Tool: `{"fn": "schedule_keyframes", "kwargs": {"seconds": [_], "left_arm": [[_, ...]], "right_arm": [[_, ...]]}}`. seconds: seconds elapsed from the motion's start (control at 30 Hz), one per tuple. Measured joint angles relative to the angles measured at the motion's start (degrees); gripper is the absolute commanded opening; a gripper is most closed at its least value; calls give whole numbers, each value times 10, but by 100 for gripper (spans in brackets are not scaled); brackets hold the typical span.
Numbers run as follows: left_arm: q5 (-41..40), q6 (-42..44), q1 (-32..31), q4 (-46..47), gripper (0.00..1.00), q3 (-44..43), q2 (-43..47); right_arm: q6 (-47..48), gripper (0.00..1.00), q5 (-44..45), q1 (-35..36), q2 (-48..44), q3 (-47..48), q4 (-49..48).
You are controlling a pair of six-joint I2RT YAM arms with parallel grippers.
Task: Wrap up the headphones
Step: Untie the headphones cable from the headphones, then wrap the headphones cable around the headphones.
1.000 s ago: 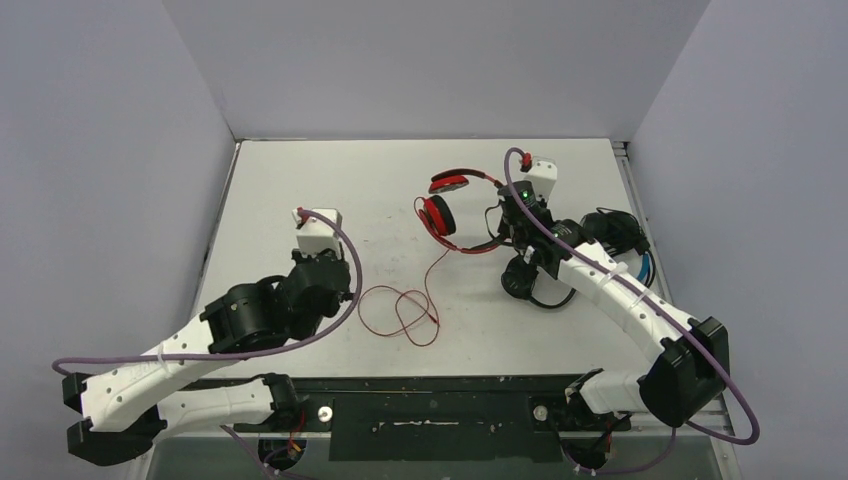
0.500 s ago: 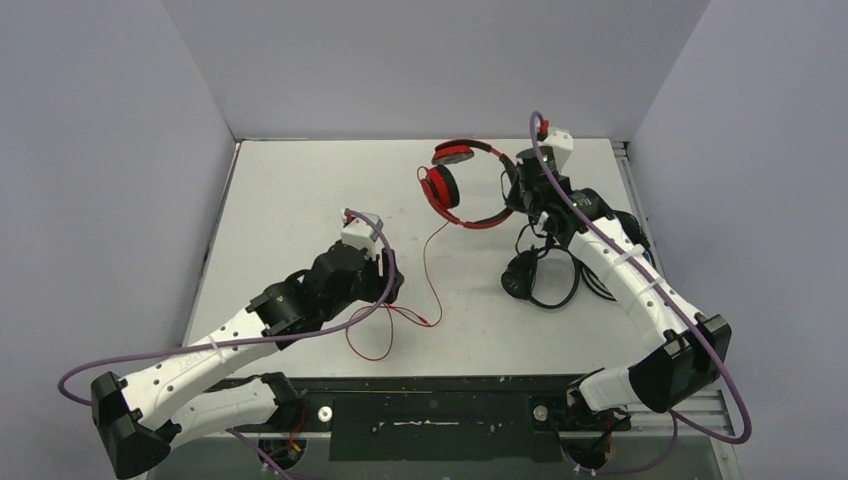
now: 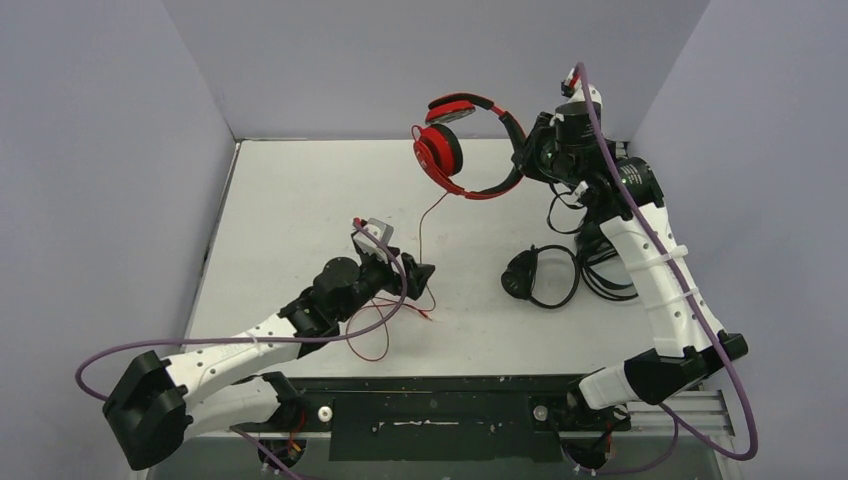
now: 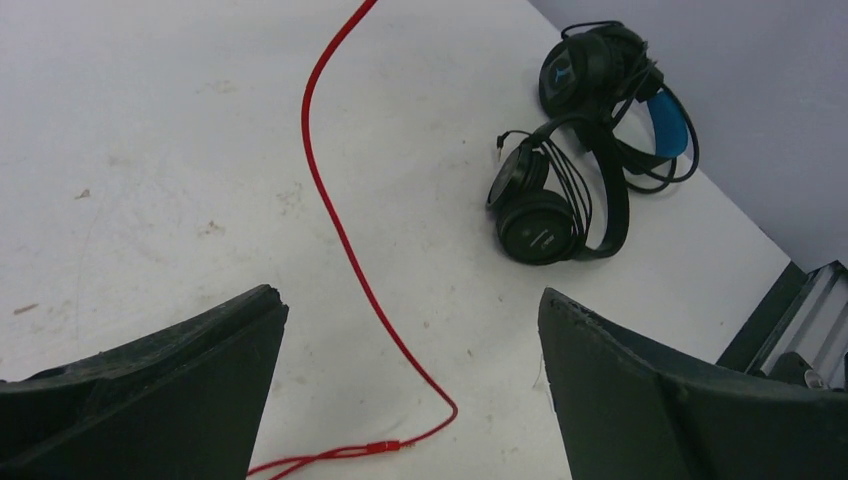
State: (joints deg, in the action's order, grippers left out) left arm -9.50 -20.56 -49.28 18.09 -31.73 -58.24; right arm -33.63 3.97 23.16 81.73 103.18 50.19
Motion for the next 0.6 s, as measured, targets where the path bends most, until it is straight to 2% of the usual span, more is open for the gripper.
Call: {"fn": "schedule_keyframes", "kwargs": {"seconds": [0.17, 0.2, 0.23, 0.3, 0.4, 0.6], "left_arm": [[45, -5, 27, 135, 78, 7, -91], [54, -10, 32, 159, 72, 9, -111], [59, -14, 34, 175, 58, 11, -126], [76, -26, 38, 209, 43, 12, -162], [99, -40, 42, 241, 40, 12, -206], [133, -62, 44, 303, 42, 16, -262]], "right_arm": [[0, 0, -38, -4, 5, 29, 23], [0, 0, -44, -7, 5, 33, 28], [0, 0, -47, -8, 6, 36, 31], [-1, 0, -57, -12, 6, 44, 39], [-2, 0, -67, -18, 6, 58, 44], [-8, 0, -92, -29, 6, 84, 45]]}}
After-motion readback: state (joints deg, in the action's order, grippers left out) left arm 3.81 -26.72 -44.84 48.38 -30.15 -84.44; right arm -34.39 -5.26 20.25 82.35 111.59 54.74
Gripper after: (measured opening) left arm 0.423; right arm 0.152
